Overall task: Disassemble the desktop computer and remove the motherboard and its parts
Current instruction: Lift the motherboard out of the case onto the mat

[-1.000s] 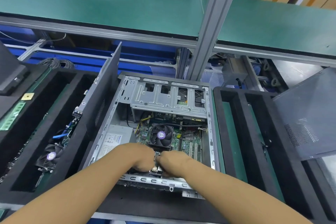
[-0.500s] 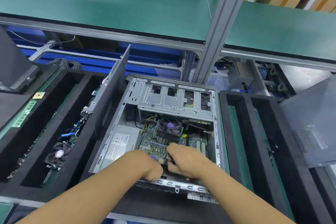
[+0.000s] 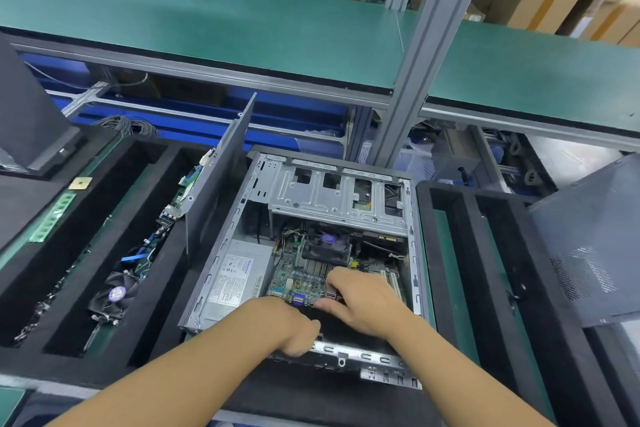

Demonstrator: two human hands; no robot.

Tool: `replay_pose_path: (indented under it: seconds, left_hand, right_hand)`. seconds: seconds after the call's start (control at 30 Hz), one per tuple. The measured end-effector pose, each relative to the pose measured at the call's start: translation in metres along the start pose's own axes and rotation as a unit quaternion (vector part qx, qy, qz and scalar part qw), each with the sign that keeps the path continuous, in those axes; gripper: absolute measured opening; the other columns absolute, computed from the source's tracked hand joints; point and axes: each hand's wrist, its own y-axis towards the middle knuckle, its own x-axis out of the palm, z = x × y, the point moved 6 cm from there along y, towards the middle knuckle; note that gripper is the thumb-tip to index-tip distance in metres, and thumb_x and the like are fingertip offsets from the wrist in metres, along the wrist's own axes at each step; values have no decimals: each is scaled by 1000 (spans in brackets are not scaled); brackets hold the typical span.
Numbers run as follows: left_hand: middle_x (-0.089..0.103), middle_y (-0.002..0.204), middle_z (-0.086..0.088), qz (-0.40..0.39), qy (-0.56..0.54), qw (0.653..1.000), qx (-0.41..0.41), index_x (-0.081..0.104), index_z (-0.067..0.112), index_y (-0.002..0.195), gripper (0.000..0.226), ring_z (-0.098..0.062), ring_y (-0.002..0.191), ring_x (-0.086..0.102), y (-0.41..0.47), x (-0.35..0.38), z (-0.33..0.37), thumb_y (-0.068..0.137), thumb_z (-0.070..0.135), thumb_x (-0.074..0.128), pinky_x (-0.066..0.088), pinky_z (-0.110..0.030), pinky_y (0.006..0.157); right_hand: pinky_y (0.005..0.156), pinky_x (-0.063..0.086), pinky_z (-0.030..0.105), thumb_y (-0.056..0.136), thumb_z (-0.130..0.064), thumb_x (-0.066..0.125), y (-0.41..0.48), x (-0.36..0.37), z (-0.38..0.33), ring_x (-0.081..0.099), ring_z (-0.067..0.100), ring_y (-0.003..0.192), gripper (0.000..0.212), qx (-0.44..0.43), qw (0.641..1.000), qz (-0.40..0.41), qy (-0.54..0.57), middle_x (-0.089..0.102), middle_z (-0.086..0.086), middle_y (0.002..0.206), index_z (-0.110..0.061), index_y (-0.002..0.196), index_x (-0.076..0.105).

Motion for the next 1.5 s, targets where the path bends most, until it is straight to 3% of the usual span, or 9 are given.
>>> replay_pose_path:
  seconds: [0.33,0.43,0.53,0.63,0.7,1.1,1.27,1.4,1.5]
  left_hand:
    - [43,147,-24,-9,-7,1000,-1,23,8,150,45,-38,107,54,7,3,-2,106,20,24,39,-42,86]
    - [58,112,-27,-19,-27,999,16,10,13,154,55,-33,76,53,6,2,-1,102,10,29,37,-37,66]
    - [50,79,-14,-16,-26,999,10,12,19,153,54,-26,59,40,9,2,-2,102,12,29,34,-36,56]
    - [55,126,-21,-22,-36,999,-9,26,14,150,45,-29,90,49,13,3,-5,106,22,20,42,-42,84]
    - [45,145,-21,-25,-36,999,-10,33,8,146,45,-33,108,51,15,5,-6,107,25,18,37,-43,90]
    - [36,154,-17,-18,-73,997,-23,27,14,153,58,-38,136,40,2,8,-6,106,45,12,33,-46,106]
    - [45,143,-20,-33,-48,998,0,38,9,140,42,-39,121,48,-8,3,1,108,31,22,38,-46,100]
    - [54,132,-16,-49,33,998,-5,51,6,133,44,-29,94,45,-22,-9,3,105,32,30,33,-36,77]
    - [54,135,-13,-39,52,998,-6,51,14,132,46,-30,103,50,-33,-18,-3,102,41,31,34,-37,81]
  right_hand:
    - [62,37,36,94,-65,42,2,14,-9,42,18,72,42,14,999,-47,-5,42,-7,85,-24,88,36]
    - [63,45,38,96,-58,48,2,18,-16,48,22,73,40,3,996,-88,-28,44,-3,86,-20,90,37]
    - [65,47,39,96,-55,51,3,16,-20,49,23,73,39,-5,994,-100,-36,46,-1,87,-18,92,38]
    - [64,44,36,95,-59,49,2,11,-18,48,21,73,40,-6,998,-68,-16,46,-2,87,-20,90,37]
    - [63,38,33,94,-61,49,-1,7,-17,44,18,72,40,-9,999,-39,14,43,-6,86,-23,89,37]
    - [58,29,30,87,-73,40,-5,-4,-12,41,11,65,41,0,998,12,57,36,-16,72,-33,83,35]
    - [59,31,32,88,-70,42,-15,-5,-20,43,14,66,41,2,997,19,72,40,-12,75,-31,81,35]
    - [59,32,33,89,-71,42,-16,-16,-20,45,16,68,44,5,996,34,83,46,-10,78,-27,81,39]
    - [60,35,35,87,-72,40,-15,-28,-17,45,16,69,47,8,994,37,98,48,-8,78,-25,82,41]
